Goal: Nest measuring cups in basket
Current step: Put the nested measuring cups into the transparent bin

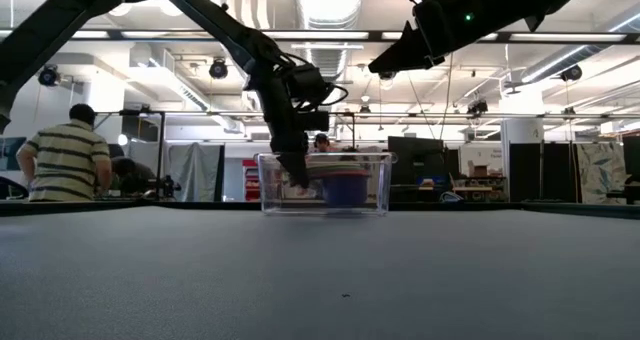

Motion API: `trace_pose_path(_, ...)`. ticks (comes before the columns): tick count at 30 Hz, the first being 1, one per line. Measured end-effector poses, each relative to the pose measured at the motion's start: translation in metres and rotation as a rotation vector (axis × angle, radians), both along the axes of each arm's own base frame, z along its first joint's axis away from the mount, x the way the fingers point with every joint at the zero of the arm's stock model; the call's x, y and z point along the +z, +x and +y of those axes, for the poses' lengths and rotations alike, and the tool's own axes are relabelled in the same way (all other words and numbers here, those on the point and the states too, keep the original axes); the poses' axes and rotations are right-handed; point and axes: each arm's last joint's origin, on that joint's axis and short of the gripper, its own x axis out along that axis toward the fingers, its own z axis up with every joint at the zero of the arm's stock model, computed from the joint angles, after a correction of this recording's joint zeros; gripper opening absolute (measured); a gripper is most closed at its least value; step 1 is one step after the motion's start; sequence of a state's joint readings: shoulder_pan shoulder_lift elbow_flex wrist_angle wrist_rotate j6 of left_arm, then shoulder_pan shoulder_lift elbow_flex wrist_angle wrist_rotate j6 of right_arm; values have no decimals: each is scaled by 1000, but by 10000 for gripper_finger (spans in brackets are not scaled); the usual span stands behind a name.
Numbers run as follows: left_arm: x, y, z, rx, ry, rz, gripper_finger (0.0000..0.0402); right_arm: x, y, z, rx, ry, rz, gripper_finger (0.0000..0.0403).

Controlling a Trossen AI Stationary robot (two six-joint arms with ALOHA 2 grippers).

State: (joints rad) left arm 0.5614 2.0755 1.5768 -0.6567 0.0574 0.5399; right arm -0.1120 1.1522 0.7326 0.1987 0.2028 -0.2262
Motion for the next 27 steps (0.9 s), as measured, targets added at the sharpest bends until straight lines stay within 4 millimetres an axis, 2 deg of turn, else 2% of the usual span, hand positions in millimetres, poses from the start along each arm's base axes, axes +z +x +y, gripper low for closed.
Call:
trace_pose_path(9, -1, 0, 0, -2, -24, -9, 135, 0, 0, 0, 0, -1, 0, 70)
trace_pose_path(20, -1, -1, 1, 17, -37, -15, 188, 0, 0, 0, 0, -1, 0, 70)
trace_pose_path(24, 4, -4, 0, 21, -38, 2, 200, 0, 0, 0, 0, -1, 0, 70)
trace_pose_path(27, 19, -4, -1, 26, -43, 4, 206, 0, 0, 0, 0, -1, 0, 70)
